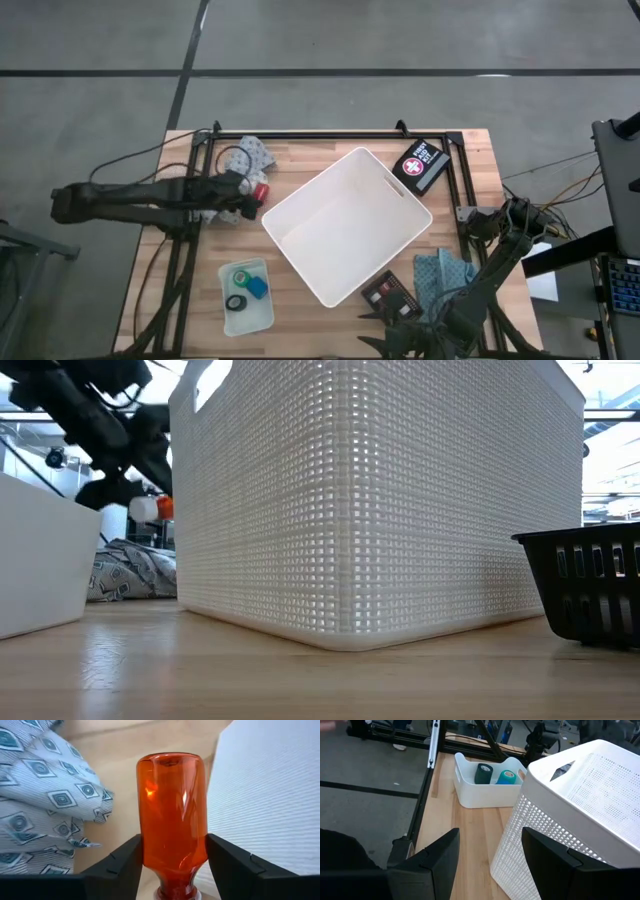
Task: Pick & place medical supplies in basket/bin
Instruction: Put the orange bottle into the black basket
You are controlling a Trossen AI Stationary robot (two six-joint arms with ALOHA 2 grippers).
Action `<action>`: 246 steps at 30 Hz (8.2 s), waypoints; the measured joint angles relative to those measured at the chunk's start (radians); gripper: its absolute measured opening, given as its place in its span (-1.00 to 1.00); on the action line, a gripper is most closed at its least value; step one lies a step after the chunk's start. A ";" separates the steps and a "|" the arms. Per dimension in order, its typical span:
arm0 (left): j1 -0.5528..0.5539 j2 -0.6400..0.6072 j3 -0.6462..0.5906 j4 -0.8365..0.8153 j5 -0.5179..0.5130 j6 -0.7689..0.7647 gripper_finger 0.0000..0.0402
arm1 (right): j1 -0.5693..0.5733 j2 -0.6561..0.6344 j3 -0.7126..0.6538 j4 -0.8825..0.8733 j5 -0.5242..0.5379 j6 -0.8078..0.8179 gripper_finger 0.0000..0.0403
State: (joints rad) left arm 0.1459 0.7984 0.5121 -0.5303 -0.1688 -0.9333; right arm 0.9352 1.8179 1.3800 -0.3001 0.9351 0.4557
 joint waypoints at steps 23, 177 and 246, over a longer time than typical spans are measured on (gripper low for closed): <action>-0.186 -0.423 -0.054 0.267 -0.039 0.461 0.02 | 0.000 0.000 0.000 0.000 0.000 0.000 0.04; -0.875 1.401 0.888 0.476 -0.336 0.156 0.61 | 0.000 0.000 0.000 0.000 0.000 0.000 0.04; -1.041 0.379 -0.141 1.248 -0.403 0.753 0.60 | 0.000 0.000 0.000 -0.001 0.000 0.000 0.04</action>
State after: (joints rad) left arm -0.8951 1.1770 0.3714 0.7176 -0.5720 -0.1802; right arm 0.9352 1.8179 1.3800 -0.3007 0.9348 0.4557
